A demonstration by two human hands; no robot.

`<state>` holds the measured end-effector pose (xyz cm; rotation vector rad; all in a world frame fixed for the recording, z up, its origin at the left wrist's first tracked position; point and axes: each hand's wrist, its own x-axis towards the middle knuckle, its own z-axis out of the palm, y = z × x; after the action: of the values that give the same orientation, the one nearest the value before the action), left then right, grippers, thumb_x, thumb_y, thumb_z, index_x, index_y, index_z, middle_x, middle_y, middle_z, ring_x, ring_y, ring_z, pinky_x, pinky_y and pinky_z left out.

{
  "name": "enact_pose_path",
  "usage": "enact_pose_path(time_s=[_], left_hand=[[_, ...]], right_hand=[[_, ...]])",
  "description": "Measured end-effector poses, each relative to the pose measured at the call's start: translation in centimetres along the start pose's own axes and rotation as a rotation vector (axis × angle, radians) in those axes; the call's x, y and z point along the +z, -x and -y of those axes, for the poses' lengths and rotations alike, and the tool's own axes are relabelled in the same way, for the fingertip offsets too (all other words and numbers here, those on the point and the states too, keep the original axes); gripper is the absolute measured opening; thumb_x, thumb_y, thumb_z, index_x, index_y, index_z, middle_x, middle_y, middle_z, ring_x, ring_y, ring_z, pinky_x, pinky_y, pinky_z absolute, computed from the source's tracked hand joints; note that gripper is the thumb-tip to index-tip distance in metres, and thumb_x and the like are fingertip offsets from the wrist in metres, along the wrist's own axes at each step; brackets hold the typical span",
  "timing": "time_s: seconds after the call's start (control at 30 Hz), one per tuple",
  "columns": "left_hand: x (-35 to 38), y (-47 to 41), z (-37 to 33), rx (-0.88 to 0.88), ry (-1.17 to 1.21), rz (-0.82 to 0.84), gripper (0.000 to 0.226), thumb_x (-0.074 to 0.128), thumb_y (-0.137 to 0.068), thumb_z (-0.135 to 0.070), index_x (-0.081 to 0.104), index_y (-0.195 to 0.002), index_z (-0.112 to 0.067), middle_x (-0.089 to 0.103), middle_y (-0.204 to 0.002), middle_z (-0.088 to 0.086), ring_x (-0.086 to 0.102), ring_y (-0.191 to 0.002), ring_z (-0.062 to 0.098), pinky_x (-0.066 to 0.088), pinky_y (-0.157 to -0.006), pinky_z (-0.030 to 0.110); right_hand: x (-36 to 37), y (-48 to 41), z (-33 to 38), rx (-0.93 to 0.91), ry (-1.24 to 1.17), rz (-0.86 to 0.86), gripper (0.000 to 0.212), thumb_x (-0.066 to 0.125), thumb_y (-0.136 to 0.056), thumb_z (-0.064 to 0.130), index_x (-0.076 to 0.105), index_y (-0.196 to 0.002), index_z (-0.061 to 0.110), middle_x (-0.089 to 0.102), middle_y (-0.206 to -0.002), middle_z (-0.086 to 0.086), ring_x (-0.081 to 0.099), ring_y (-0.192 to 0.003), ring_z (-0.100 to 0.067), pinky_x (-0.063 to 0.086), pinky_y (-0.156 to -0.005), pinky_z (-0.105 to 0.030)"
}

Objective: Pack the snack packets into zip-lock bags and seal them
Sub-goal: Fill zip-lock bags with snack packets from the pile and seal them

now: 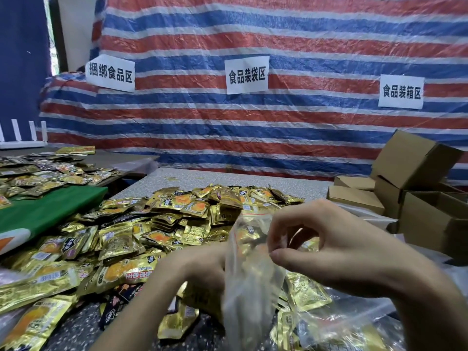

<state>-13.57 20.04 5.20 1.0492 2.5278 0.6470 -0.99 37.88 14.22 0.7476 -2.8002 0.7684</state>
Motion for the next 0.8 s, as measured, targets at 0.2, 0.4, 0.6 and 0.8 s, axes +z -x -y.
enact_pose_path(time_s=[0.2, 0.4, 0.6, 0.8], left_hand=[[-4.3, 3.5, 1.9, -0.112, 0.265, -0.422, 0.051, 0.073, -0.088, -0.026, 0.053, -0.134, -0.037, 0.063, -0.112, -0.004, 0.068, -0.090, 0.013, 0.055, -0.066, 0.019], [-7.0, 8.1, -0.7, 0.111, 0.808, -0.917, 0.024, 0.069, -0.072, -0.016, 0.072, -0.094, -0.022, 0.076, -0.096, -0.002, 0.071, -0.095, 0.016, 0.047, -0.085, 0.045], [-6.2, 10.2, -5.2, 0.293, 0.941, -0.975, 0.037, 0.075, -0.061, -0.019, 0.068, -0.097, -0.013, 0.078, -0.095, 0.003, 0.075, -0.085, 0.019, 0.058, -0.061, 0.026], [-3.7, 8.7, -7.2, 0.133, 0.644, -0.987, 0.031, 0.085, -0.066, -0.007, 0.070, -0.090, -0.020, 0.077, -0.084, -0.003, 0.074, -0.077, 0.019, 0.062, -0.066, 0.038]], right_hand=[[-0.3, 0.2, 0.2, -0.023, -0.001, -0.046, 0.013, 0.069, -0.082, 0.013, 0.071, -0.075, 0.023, 0.069, -0.083, 0.007, 0.065, -0.086, -0.009, 0.050, -0.078, -0.031], [0.0, 0.0, 0.0, 0.015, 0.051, -0.052, 0.008, 0.066, -0.087, 0.023, 0.071, -0.082, 0.027, 0.069, -0.087, 0.016, 0.063, -0.091, -0.001, 0.054, -0.084, -0.032], [0.3, -0.1, 0.5, -0.066, 0.020, -0.053, 0.014, 0.067, -0.086, 0.018, 0.069, -0.077, 0.028, 0.068, -0.083, 0.012, 0.065, -0.088, -0.008, 0.055, -0.082, -0.037], [0.5, 0.0, 0.5, -0.163, 0.005, -0.182, 0.012, 0.072, -0.086, 0.016, 0.072, -0.077, 0.024, 0.069, -0.083, 0.011, 0.065, -0.086, -0.011, 0.052, -0.075, -0.031]])
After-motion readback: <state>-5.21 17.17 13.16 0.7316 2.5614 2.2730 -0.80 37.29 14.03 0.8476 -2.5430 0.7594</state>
